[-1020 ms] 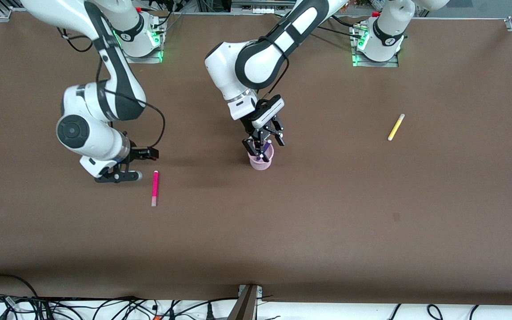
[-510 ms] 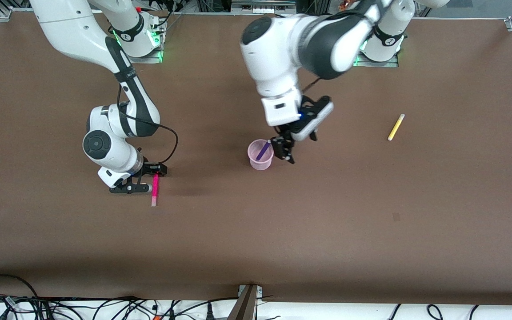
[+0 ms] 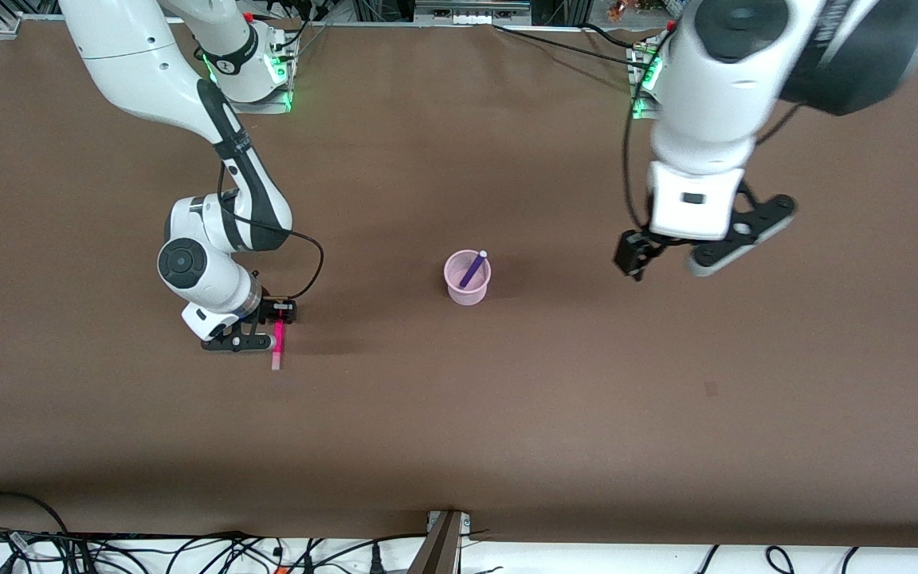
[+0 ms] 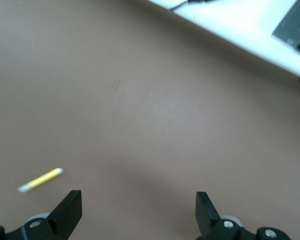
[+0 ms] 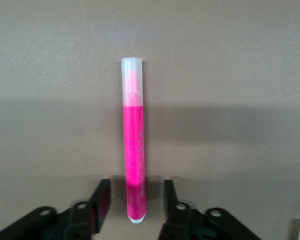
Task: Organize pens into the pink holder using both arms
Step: 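Withdraw the left gripper while the right gripper lifts the pink highlighter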
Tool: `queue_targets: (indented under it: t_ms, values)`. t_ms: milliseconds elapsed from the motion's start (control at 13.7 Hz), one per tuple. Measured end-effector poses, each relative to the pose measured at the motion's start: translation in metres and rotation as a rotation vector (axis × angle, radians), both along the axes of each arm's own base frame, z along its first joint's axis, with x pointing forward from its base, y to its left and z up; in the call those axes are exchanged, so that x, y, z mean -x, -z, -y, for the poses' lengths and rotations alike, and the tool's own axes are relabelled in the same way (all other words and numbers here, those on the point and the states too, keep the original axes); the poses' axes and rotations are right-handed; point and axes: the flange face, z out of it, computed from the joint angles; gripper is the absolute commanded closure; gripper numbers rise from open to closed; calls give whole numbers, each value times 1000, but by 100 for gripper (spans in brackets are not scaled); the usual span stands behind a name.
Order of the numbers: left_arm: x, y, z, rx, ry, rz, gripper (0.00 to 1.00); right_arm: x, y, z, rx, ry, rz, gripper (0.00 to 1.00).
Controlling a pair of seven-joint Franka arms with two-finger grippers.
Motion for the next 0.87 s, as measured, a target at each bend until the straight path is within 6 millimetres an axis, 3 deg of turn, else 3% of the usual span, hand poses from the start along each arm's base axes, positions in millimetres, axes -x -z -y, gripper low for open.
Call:
queue_targets:
  t_ms: [219, 437, 510, 729, 874]
  values:
    - [-6, -5, -67, 5, 180, -110, 0, 1, 8, 1, -1, 6, -6, 64]
    - [-14, 1, -119, 32, 311, -171, 0, 0, 6, 5, -16, 37, -6, 96]
    - [-17, 4, -137, 37, 347, -187, 0, -1, 6, 6, -17, 41, -6, 100]
    - [-14, 20, -193, 47, 469, -245, 0, 0, 6, 4, -29, 51, -12, 100]
    - [-10, 25, -238, 59, 546, -271, 0, 5, 2, -9, -72, 79, -59, 100]
